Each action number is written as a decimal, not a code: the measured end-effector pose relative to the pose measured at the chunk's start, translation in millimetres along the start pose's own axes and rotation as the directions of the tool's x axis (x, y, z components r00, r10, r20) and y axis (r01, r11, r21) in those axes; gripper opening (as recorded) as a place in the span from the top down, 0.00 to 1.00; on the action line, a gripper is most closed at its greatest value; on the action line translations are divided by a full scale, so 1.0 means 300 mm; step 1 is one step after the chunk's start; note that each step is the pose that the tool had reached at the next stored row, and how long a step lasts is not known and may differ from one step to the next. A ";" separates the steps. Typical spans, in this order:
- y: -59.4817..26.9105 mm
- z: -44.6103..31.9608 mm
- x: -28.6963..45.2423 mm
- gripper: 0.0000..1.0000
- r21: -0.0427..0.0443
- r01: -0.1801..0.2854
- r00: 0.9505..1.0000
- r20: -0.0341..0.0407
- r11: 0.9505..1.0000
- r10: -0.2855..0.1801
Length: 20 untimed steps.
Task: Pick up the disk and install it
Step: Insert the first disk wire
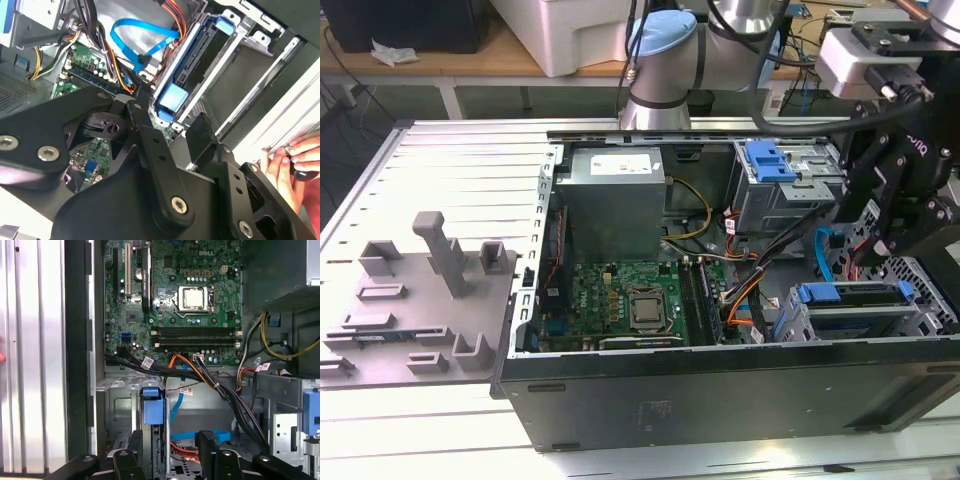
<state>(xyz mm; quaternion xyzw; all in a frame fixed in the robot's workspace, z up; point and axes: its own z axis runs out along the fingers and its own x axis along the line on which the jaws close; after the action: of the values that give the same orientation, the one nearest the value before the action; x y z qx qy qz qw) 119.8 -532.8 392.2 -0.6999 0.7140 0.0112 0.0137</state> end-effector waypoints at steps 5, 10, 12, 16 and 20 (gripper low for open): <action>-0.025 0.001 -0.021 0.44 0.001 -0.003 0.999 -0.040 1.000 0.004; -0.053 0.002 -0.064 0.44 0.002 -0.003 0.992 -0.129 1.000 0.003; -0.063 0.003 -0.077 0.44 0.001 -0.004 0.989 -0.146 1.000 0.004; -0.090 0.004 -0.105 0.44 -0.001 -0.005 0.976 -0.219 1.000 0.005; -0.101 0.004 -0.120 0.44 -0.002 -0.005 0.964 -0.267 1.000 0.005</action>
<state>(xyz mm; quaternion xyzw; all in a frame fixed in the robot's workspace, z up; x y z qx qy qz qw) 150.8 -497.4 392.2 -0.6933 0.7111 -0.0821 -0.0834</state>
